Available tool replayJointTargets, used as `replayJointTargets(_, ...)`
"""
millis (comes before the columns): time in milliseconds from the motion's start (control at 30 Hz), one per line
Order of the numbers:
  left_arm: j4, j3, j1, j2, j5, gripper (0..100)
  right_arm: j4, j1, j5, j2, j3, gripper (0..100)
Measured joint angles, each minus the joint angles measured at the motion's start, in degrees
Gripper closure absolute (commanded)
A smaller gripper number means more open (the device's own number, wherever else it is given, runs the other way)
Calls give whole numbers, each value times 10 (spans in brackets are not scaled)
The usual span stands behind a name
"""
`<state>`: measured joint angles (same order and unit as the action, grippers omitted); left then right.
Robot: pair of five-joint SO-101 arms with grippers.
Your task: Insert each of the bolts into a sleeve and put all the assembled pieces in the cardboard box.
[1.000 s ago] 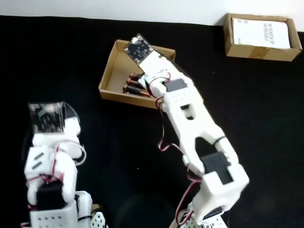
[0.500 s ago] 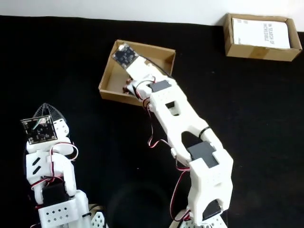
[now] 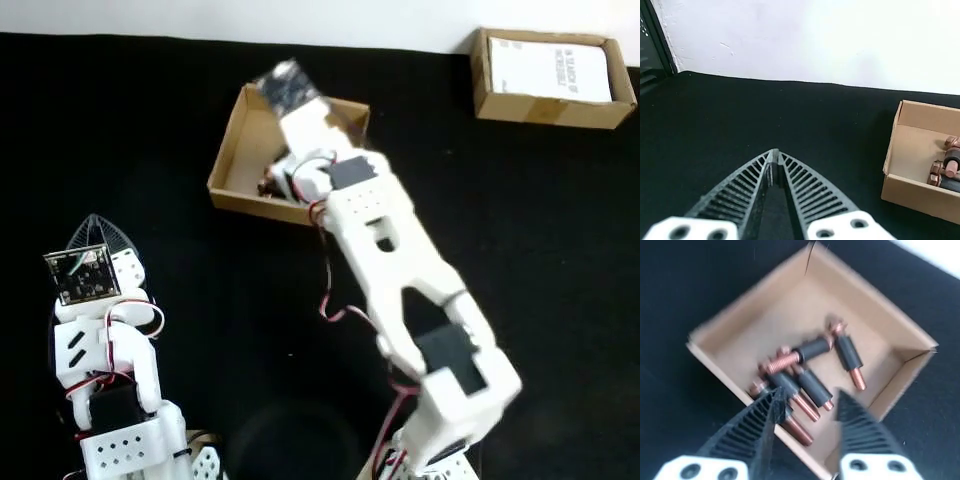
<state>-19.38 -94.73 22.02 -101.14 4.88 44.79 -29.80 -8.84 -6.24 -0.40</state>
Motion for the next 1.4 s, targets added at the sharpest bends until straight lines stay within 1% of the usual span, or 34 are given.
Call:
replayJointTargets(100, 0, 0, -18, 0, 0, 992, 29, 0, 61, 74, 0, 981)
replayJointTargets(233, 0, -5, -62, 0, 0, 992, 89, 14, 126, 152, 0, 981)
replayJointTargets(367, 0, -17, -113, 0, 0, 992, 175, 43, 181, 225, 0, 981)
replayJointTargets(500, -13, -17, -146, 0, 0, 992, 266, 73, 231, 302, 0, 981)
replayJointTargets(600, -46, -17, -172, 0, 0, 992, 360, 89, 259, 361, 11, 981)
replayJointTargets(700, -100, -17, -188, 0, 0, 992, 452, 93, 268, 428, 56, 981)
replayJointTargets(767, -138, -17, -190, 0, 0, 992, 484, 94, 270, 483, 109, 981)
replayJointTargets(833, -174, -17, -190, 0, 0, 992, 494, 114, 270, 540, 178, 981)
replayJointTargets(933, -229, -17, -190, 0, 0, 992, 476, 160, 270, 632, 306, 981)
replayJointTargets(1067, -295, -17, -190, 0, 0, 992, 389, 218, 270, 761, 487, 981)
replayJointTargets(1300, -392, -18, -189, 0, 0, 992, 166, 237, 270, 972, 804, 981)
replayJointTargets(1400, -444, -18, -189, 0, 0, 992, 114, 237, 270, 1063, 920, 981)
